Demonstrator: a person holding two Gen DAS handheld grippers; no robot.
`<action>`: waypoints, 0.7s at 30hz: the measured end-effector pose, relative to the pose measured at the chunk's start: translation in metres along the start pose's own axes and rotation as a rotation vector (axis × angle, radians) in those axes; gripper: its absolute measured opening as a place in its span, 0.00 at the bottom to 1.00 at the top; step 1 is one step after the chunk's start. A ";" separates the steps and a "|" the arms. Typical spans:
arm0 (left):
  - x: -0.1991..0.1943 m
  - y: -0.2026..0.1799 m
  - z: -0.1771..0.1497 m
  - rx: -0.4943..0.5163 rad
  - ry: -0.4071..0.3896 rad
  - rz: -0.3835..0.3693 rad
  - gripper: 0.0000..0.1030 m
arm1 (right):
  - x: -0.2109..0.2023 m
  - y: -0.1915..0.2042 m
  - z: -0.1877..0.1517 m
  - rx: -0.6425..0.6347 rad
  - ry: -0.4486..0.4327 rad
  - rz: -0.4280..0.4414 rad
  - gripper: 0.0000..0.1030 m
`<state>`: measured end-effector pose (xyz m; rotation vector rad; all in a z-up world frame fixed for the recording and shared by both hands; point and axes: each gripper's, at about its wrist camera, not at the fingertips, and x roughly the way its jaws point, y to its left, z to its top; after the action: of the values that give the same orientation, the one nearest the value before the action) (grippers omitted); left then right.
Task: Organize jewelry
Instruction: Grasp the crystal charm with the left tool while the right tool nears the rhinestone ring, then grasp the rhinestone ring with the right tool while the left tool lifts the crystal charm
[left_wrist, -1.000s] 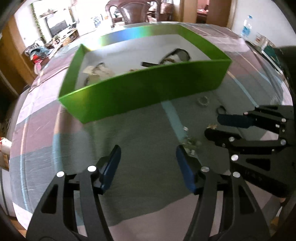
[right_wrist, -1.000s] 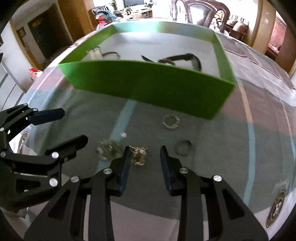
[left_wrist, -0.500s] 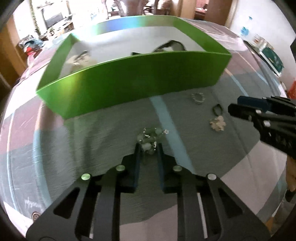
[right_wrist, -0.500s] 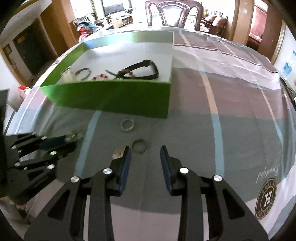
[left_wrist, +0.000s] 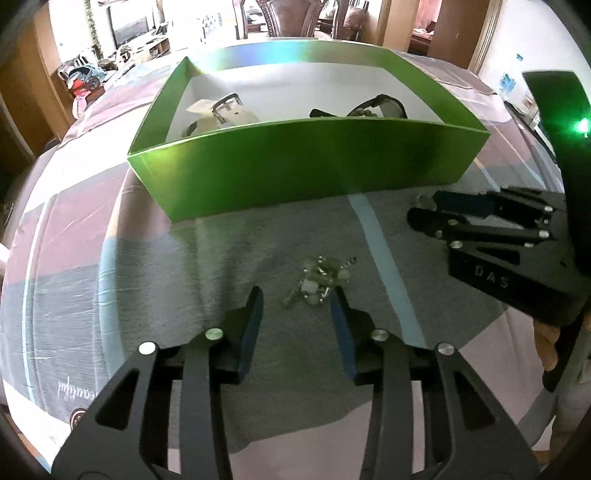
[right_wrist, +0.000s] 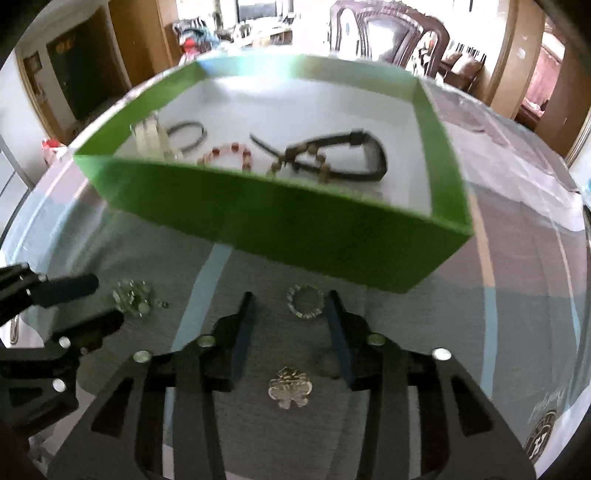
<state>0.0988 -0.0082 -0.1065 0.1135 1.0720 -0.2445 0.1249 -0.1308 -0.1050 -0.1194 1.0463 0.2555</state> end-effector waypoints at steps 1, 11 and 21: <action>0.001 0.000 0.001 -0.005 0.002 -0.005 0.37 | -0.002 0.001 -0.001 -0.003 0.013 0.014 0.20; 0.008 0.003 0.002 -0.030 0.000 -0.028 0.13 | -0.049 0.015 -0.029 -0.029 -0.021 0.125 0.20; -0.022 0.000 -0.021 0.000 -0.018 -0.069 0.10 | -0.039 0.012 -0.060 0.037 0.060 0.086 0.20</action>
<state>0.0707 -0.0005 -0.0971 0.0745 1.0589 -0.3077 0.0526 -0.1381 -0.1004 -0.0497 1.1168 0.3117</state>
